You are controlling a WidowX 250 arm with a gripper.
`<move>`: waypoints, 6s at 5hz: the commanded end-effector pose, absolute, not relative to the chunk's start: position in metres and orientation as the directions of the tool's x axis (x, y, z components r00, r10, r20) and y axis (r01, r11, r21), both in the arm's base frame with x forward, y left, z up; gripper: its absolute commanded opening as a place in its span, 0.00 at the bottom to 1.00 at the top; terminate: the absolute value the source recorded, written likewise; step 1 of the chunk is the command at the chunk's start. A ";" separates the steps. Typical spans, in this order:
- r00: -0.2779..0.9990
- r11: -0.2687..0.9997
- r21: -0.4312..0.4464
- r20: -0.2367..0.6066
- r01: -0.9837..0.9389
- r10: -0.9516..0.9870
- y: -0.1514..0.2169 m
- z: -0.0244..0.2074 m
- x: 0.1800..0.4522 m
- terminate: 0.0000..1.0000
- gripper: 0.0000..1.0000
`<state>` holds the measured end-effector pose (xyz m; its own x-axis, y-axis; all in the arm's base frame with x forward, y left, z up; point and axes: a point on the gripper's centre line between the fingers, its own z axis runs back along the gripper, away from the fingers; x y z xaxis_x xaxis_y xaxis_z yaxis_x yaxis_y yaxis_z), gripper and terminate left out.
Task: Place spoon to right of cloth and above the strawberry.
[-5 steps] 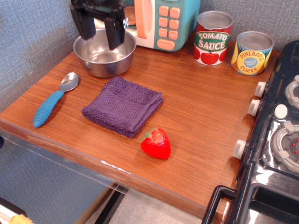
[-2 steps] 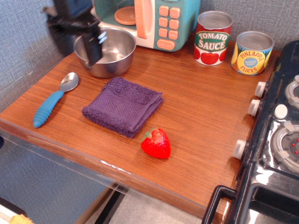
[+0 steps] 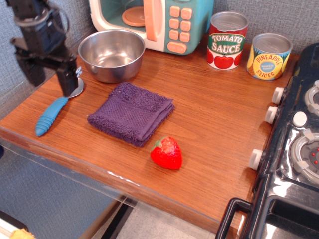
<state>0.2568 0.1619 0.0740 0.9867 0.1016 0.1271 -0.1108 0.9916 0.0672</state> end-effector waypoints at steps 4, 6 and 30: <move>0.963 0.961 0.094 0.100 -0.261 0.252 0.187 0.031 0.236 0.00 1.00; 0.968 0.937 0.241 0.041 -0.251 0.249 0.186 0.020 0.248 0.00 1.00; 0.966 0.998 0.010 0.249 0.062 -0.063 0.029 0.145 0.309 0.00 1.00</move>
<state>0.3147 0.0303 0.1258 0.9789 -0.0621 0.1949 0.0629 0.9980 0.0020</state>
